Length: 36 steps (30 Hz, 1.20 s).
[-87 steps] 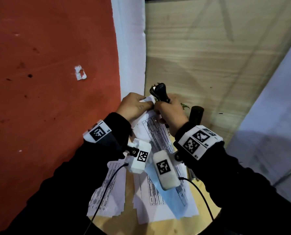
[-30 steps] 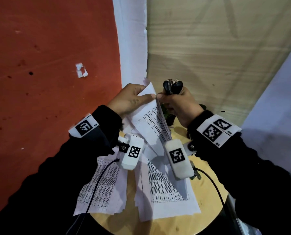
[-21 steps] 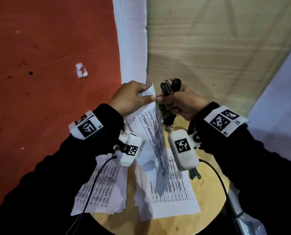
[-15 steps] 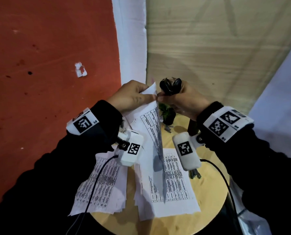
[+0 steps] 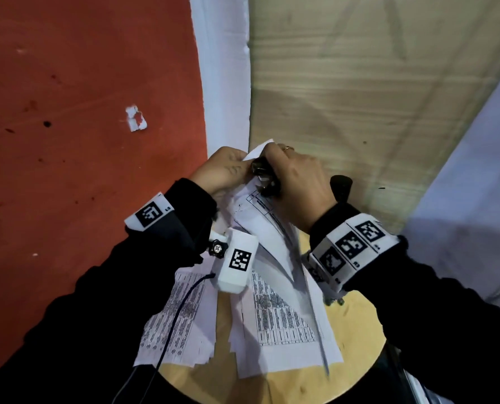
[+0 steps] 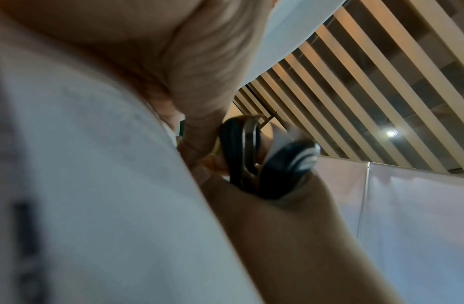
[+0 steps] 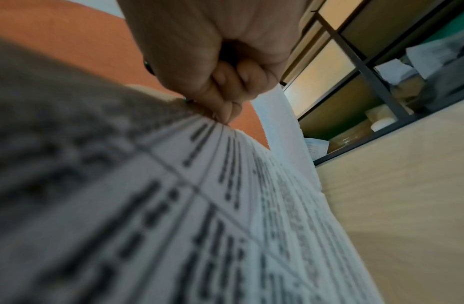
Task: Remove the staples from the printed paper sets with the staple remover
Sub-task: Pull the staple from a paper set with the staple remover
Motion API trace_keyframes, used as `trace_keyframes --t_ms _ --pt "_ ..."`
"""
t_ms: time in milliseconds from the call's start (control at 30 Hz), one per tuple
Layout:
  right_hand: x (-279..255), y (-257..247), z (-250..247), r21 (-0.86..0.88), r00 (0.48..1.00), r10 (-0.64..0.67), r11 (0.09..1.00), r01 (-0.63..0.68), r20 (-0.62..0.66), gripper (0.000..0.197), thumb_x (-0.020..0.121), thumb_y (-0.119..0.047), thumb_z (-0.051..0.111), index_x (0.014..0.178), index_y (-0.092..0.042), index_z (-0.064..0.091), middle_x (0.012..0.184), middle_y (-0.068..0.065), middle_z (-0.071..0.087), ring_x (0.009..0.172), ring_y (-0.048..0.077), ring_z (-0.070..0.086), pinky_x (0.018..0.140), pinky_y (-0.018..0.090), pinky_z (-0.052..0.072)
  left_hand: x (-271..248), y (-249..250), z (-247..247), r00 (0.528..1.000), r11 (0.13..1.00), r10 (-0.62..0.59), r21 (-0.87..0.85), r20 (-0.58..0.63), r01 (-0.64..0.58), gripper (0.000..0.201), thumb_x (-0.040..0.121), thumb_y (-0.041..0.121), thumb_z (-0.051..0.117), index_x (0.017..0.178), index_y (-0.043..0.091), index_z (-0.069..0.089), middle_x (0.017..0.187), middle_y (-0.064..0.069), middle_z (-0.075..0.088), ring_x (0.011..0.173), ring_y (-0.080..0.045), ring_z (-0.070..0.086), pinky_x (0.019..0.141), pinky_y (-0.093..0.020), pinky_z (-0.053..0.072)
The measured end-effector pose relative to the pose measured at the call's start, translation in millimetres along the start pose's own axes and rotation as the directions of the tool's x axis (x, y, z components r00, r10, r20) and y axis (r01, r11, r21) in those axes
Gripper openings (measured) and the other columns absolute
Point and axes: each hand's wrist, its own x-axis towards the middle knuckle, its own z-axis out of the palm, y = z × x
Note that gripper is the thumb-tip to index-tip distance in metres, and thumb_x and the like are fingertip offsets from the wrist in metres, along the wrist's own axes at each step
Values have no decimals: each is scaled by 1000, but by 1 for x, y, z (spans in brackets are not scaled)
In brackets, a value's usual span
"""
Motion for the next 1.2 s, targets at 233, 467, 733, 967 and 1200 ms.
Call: trace_keyframes --t_ms 233,467,733,967,1200 --pt "16 12 -4 665 787 568 495 -559 239 14 83 6 59 77 -7 55 67 2 56 61 10 54 60 25 47 -12 5 -11 982 981 135 123 136 -152 77 69 58 73 104 -9 60 105 -20 64 99 -29 58 98 -63 38" --pt "12 23 -9 597 653 569 320 -736 499 35 84 7 57 62 -16 41 37 -12 40 32 0 34 36 14 25 -13 6 -21 975 909 211 354 67 -221 51 74 49 63 97 3 67 99 -18 71 97 -35 66 90 -56 48" --pt "-31 58 26 -78 607 650 709 -700 456 27 91 -11 51 117 -1 50 114 24 59 106 39 55 80 37 43 -11 14 -42 939 683 338 670 62 -290 37 54 55 45 59 21 58 54 0 55 51 -15 48 53 -27 36" --pt "-23 64 36 617 685 649 401 -677 330 25 78 3 68 99 -5 57 82 9 61 65 10 60 57 21 43 -19 26 -67 905 565 321 710 280 -420 57 63 56 48 75 4 68 59 -2 56 57 -13 48 57 -25 37" --pt "-6 51 44 722 642 467 10 -692 608 25 81 6 62 69 -13 50 50 -4 56 38 3 44 40 14 30 -26 21 -100 932 832 115 480 342 -279 27 63 50 76 81 30 74 79 21 71 72 6 63 68 -7 46"
